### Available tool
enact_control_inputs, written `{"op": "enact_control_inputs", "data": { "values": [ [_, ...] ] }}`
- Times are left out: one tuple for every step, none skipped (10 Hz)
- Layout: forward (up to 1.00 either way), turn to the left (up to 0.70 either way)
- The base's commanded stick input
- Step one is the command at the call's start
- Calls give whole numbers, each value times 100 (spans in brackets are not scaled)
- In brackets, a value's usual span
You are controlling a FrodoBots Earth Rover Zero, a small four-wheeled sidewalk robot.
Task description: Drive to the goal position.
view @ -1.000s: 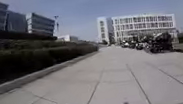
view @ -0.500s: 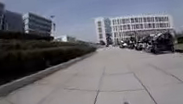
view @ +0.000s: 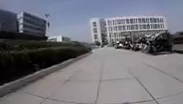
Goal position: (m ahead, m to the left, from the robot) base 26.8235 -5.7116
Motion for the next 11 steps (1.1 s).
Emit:
{"op": "enact_control_inputs", "data": {
  "values": [
    [70, 1],
    [70, 1],
    [70, 1],
    [70, 1],
    [70, 1],
    [70, 1],
    [70, 1],
    [70, -10],
    [70, -22],
    [70, -27],
    [70, -31]
  ]
}}
